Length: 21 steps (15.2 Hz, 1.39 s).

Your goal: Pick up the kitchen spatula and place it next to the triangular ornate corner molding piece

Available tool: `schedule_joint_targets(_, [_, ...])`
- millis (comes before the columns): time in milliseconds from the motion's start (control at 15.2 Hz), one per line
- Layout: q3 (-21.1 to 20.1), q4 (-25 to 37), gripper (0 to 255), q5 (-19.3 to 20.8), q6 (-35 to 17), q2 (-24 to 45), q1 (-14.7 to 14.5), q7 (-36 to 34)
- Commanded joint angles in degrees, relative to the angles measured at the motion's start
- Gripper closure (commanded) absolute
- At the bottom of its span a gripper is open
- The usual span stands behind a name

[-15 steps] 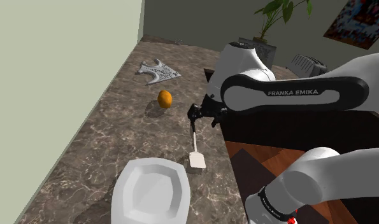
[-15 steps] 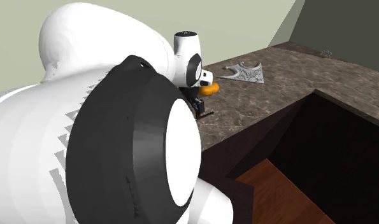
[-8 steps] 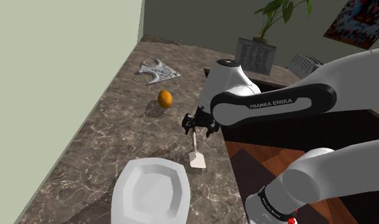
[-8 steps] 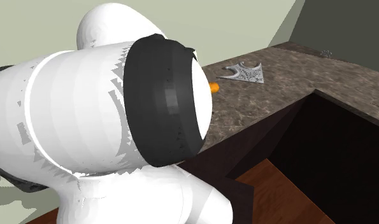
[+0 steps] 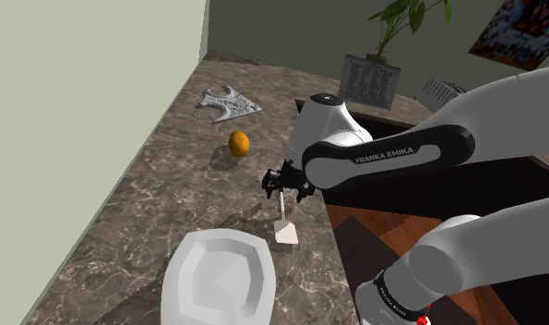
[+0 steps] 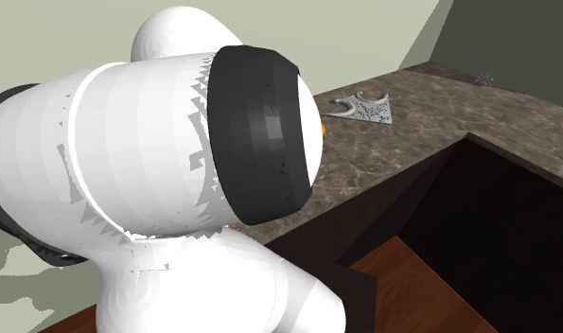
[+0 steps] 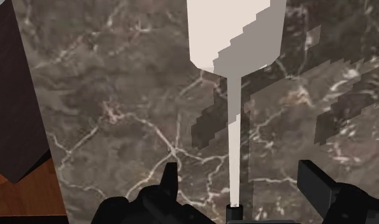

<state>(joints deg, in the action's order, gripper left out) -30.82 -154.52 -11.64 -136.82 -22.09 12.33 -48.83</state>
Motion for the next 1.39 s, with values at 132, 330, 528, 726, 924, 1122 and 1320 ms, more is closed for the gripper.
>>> schedule_joint_targets(132, [0.0, -0.01, 255, 0.0, -0.02, 0.0, 0.0, 0.0])
schedule_joint_targets(330, [0.0, -0.01, 255, 0.0, -0.02, 0.0, 0.0, 0.0])
schedule_joint_targets(528, [0.0, -0.01, 255, 0.0, -0.02, 0.0, 0.0, 0.0])
schedule_joint_targets(726, [-0.01, -0.01, 255, 0.0, -0.03, 0.02, 0.0, 0.0])
schedule_joint_targets(924, [0.79, 1.05, 255, -0.37, 2.96, -1.97, -0.39, 0.52])
schedule_joint_targets(1122, [1.54, 2.23, 255, -0.57, 5.88, -3.76, -0.68, 0.94])
schedule_joint_targets(1320, [2.26, 3.52, 255, -0.64, 8.73, -5.34, -0.89, 1.28])
